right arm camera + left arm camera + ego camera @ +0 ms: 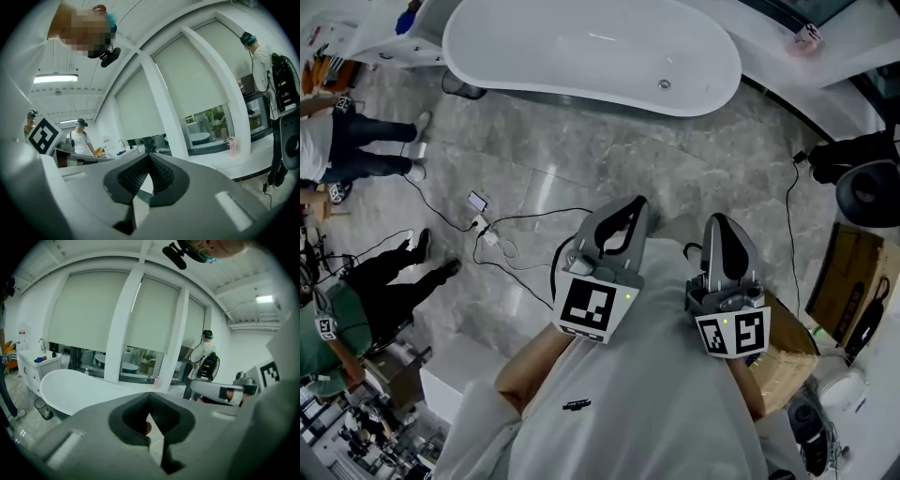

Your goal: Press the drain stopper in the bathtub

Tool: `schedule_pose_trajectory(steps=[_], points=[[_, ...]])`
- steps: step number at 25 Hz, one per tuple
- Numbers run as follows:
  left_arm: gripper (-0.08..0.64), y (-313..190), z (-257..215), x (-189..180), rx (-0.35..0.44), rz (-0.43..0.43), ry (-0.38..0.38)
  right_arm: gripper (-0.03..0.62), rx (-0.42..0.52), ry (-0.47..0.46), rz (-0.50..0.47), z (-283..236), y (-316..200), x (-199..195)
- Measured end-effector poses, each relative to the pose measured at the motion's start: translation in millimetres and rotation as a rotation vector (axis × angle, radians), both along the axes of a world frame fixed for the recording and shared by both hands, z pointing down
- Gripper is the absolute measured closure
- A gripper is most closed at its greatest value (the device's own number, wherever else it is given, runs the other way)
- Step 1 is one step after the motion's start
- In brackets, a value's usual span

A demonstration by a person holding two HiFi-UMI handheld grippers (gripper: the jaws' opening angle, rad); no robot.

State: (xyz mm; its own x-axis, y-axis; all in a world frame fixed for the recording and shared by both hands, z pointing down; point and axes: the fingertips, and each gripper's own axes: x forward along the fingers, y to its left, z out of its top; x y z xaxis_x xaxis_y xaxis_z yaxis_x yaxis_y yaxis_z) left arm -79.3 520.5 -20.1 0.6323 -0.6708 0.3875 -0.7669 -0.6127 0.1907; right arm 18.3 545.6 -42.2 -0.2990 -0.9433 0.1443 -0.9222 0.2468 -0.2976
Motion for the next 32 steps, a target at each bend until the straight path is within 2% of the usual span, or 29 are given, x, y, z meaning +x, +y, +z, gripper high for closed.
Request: schedule_pose_trajectory(steps=[4, 10, 15, 21, 25, 28, 32], points=[[0.56, -18.3, 7.6, 1.0, -0.028, 0.028, 0.01, 0.592, -0.017, 0.003, 0.02, 4.9, -22.7, 0.6], [0.56, -68.8, 9.4, 18.4, -0.007, 0.037, 0.015, 0.596, -0.036, 0.02, -0.005, 21.2, -79.7, 9.0], [0.56, -132.9, 26.1, 36.9, -0.033, 0.03, -0.046, 0.598, -0.02, -0.007, -0.01, 29.8, -157.3, 35.0], [0.56, -246.2, 10.9, 69.0, -0.03, -0.026, -0.053, 0.6, -0.059, 0.017, -0.053, 25.4, -270.9, 78.0], [0.56, -310.3, 20.1, 83.1, -0.084, -0.102, -0.064, 0.6, -0.078, 0.019, -0.121, 27.9, -339.3, 96.0], [0.56, -341.7, 25.4, 87.5, -0.121, -0.169, -0.059, 0.6, -0.096, 0.039, -0.198, 33.3, -379.9, 99.2], [0.56, -374.0, 31.7, 84.9, -0.132, -0.224, -0.052, 0.6, -0.14, 0.059, -0.25, 47.1, -415.1, 99.1]])
